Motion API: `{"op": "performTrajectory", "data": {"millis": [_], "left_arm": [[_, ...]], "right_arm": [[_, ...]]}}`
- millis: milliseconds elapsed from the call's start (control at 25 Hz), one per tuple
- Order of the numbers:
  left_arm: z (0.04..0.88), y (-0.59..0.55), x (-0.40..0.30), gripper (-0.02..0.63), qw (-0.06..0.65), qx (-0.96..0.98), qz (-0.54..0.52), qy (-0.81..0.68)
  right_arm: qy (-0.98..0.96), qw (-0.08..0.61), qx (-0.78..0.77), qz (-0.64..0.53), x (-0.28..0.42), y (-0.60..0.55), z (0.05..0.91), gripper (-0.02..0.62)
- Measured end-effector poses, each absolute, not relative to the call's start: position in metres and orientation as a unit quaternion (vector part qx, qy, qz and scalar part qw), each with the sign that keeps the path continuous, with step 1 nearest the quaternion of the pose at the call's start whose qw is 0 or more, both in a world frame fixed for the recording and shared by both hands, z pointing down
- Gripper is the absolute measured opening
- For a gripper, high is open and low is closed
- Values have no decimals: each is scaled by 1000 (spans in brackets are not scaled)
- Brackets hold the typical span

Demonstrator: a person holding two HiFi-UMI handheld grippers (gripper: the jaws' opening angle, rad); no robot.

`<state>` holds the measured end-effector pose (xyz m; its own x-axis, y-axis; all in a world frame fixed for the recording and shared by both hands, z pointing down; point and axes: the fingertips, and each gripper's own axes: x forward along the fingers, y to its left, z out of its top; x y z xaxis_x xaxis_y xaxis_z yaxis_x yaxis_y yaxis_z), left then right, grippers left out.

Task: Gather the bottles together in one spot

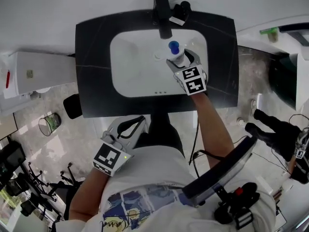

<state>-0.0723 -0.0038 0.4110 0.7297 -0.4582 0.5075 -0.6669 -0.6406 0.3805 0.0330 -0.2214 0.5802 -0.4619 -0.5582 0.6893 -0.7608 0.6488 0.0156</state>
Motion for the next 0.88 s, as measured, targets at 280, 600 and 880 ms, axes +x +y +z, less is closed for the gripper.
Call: {"op": "performTrajectory", "data": {"millis": [280, 600, 880], "left_arm": [[408, -5, -60, 14, 271, 898, 190, -290], [404, -13, -57, 14, 264, 901, 194, -285], [405, -30, -56, 12, 263, 897, 201, -294]], "right_arm": [[-822, 287, 466, 160, 81, -238, 542, 337], [-800, 227, 533, 154, 124, -289, 500, 337], [-789, 187, 567, 142, 137, -347, 486, 337]]}}
